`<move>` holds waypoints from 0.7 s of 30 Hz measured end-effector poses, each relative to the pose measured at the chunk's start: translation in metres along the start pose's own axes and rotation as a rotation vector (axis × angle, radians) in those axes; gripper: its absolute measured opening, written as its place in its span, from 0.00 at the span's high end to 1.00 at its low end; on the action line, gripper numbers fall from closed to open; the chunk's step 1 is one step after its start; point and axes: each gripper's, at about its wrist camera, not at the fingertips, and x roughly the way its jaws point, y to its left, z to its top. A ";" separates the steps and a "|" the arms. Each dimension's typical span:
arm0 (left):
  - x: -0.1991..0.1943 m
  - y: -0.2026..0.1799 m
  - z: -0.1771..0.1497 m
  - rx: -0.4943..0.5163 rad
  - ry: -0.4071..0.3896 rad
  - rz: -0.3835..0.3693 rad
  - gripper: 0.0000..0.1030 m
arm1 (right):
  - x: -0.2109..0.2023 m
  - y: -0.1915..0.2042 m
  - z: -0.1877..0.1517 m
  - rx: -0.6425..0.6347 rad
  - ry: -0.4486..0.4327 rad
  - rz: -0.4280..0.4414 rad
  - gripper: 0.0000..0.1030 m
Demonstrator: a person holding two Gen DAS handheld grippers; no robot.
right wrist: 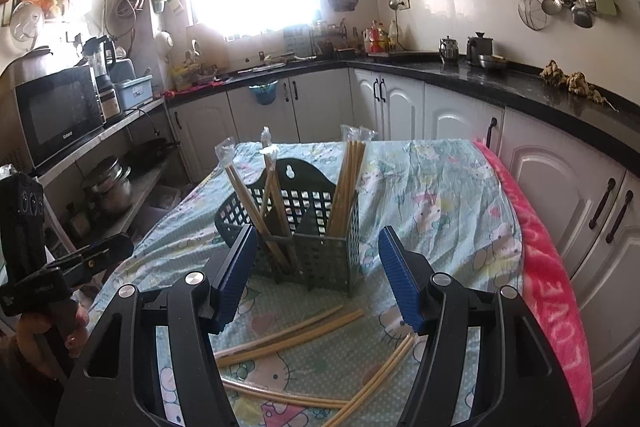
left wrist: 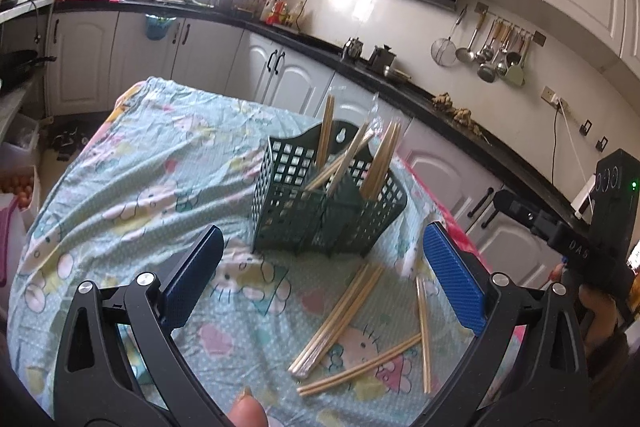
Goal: Organize utensils
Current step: 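Withdraw both open tools from the caddy toward the remaining chopsticks, then lower the right tool onto a chopstick and close it while the left tool grasps another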
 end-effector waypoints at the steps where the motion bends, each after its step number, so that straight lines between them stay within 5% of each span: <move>1: 0.001 0.001 -0.002 0.000 0.004 0.002 0.11 | 0.000 -0.001 -0.002 0.000 0.004 -0.001 0.41; 16: 0.047 -0.021 -0.026 0.108 0.153 0.003 0.11 | 0.014 -0.023 -0.041 0.015 0.121 -0.081 0.41; 21: 0.074 -0.034 -0.032 0.168 0.220 0.005 0.22 | 0.026 -0.034 -0.054 0.029 0.182 -0.102 0.41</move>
